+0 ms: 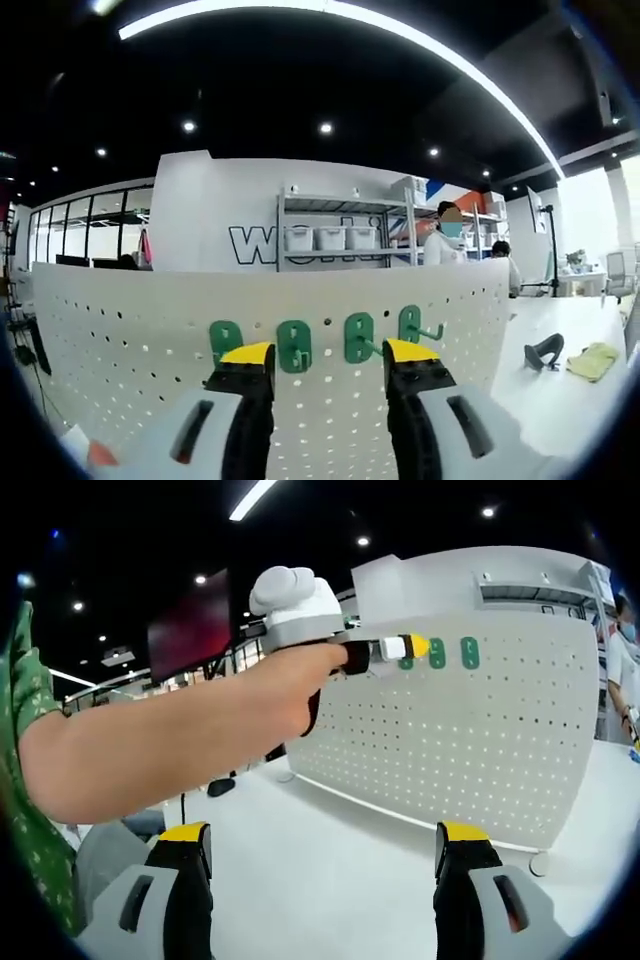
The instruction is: Insert the hook assembly into the mounting plate slot until the hook locks in place.
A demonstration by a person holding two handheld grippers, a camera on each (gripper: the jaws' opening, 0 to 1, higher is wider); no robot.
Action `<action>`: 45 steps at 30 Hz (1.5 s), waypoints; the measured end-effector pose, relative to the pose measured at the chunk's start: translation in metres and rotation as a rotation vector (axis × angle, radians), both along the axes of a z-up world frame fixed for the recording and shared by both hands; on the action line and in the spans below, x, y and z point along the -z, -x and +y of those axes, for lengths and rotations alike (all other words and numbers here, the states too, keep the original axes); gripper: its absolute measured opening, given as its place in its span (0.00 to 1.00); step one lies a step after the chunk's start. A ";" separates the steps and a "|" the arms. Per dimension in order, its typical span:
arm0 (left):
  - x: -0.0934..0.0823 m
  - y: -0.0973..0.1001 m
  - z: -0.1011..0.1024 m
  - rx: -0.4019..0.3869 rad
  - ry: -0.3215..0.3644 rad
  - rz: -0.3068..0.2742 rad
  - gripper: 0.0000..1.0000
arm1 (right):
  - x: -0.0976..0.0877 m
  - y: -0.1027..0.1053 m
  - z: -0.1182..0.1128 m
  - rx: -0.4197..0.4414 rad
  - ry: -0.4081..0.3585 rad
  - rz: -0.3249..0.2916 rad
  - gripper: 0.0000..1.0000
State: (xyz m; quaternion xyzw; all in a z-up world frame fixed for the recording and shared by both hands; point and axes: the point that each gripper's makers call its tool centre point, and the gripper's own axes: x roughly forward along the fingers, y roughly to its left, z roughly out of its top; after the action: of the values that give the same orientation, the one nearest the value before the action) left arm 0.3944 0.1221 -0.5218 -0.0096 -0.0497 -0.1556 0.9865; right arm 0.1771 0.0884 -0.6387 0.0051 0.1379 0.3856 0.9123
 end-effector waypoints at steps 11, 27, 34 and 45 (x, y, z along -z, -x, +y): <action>0.002 0.009 0.001 0.029 0.014 0.015 0.54 | -0.003 0.004 0.005 -0.003 0.003 -0.008 0.95; 0.011 0.031 0.000 0.094 0.001 0.026 0.60 | -0.006 0.009 0.009 0.012 0.001 -0.023 0.95; 0.016 0.043 0.006 0.111 -0.009 0.033 0.60 | -0.007 0.011 0.010 0.024 0.000 -0.029 0.95; 0.021 0.069 0.022 0.131 -0.016 0.028 0.60 | -0.006 0.017 0.013 0.044 -0.006 -0.034 0.95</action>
State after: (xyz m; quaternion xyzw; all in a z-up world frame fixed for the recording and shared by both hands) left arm 0.3256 0.1439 -0.5430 -0.0071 -0.0339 -0.2198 0.9749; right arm 0.1598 0.1015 -0.6326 0.0042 0.1211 0.3661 0.9227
